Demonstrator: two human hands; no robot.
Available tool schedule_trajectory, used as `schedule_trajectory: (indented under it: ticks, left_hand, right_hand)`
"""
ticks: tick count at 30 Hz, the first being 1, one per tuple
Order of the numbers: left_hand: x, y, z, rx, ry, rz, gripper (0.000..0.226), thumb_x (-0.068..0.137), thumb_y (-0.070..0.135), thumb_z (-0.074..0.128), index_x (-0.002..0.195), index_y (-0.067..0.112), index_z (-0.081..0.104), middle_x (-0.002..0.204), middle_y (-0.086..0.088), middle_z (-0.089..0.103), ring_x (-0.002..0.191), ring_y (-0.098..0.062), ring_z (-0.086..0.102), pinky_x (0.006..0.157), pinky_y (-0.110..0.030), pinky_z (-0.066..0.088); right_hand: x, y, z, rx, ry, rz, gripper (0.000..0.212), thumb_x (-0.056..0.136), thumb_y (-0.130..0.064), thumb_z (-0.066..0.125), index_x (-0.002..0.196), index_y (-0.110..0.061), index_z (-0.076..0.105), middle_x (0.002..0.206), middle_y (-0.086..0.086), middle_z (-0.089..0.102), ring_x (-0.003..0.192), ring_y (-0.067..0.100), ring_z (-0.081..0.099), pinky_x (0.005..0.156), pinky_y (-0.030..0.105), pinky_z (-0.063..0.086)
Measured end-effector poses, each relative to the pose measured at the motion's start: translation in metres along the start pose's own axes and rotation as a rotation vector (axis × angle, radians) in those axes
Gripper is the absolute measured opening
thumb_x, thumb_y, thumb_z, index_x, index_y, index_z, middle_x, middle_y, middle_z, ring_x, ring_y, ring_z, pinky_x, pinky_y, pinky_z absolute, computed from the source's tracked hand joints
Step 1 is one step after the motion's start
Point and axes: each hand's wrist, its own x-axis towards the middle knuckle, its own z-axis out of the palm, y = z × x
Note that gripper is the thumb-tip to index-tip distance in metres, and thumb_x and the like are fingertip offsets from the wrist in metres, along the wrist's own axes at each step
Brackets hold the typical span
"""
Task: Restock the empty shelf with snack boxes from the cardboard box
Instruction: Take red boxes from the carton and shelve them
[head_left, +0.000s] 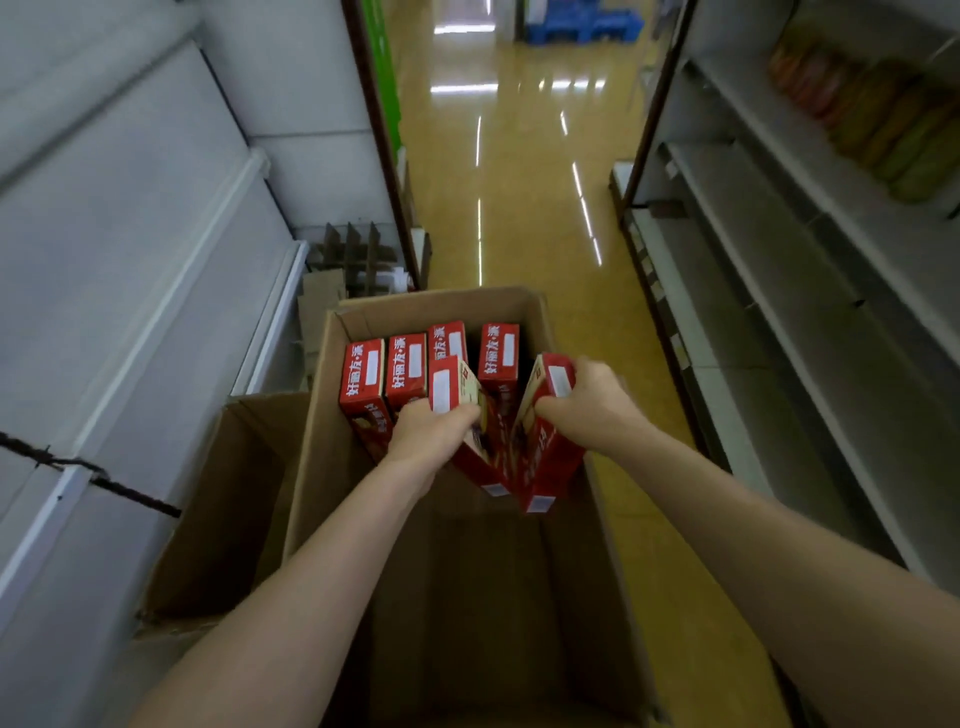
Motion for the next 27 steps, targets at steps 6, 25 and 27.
schedule_trajectory:
  ticks: [6, 25, 27]
  left_hand:
    - [-0.096, 0.053, 0.018, -0.021, -0.082, 0.137, 0.009, 0.087, 0.022, 0.063, 0.093, 0.019, 0.057, 0.096, -0.003, 0.065, 0.085, -0.017, 0.061, 0.067, -0.031, 0.052]
    - [-0.336, 0.137, 0.179, -0.191, -0.693, 0.295, 0.023, 0.085, 0.021, 0.066, 0.104, 0.009, 0.063, 0.088, -0.011, 0.071, 0.08, -0.023, 0.068, 0.066, -0.036, 0.057]
    - [-0.348, 0.144, 0.198, -0.288, -0.817, 0.202, 0.018, 0.085, 0.021, 0.062, 0.099, 0.01, 0.063, 0.08, -0.01, 0.069, 0.072, -0.022, 0.064, 0.064, -0.034, 0.054]
  right_hand:
    - [-0.093, 0.008, -0.089, -0.011, 0.231, -0.055, 0.039, 0.086, -0.034, 0.063, 0.119, -0.015, 0.053, 0.099, 0.004, 0.065, 0.084, 0.022, 0.066, 0.073, 0.041, 0.059]
    - [-0.386, 0.109, -0.311, 0.175, 0.956, -0.034, 0.039, 0.092, -0.027, 0.058, 0.129, -0.016, 0.055, 0.111, 0.007, 0.066, 0.089, 0.023, 0.067, 0.079, 0.043, 0.058]
    - [-0.406, 0.124, -0.329, 0.281, 1.049, 0.0, 0.04, 0.089, -0.024, 0.059, 0.128, -0.016, 0.057, 0.108, 0.006, 0.068, 0.088, 0.022, 0.067, 0.078, 0.04, 0.057]
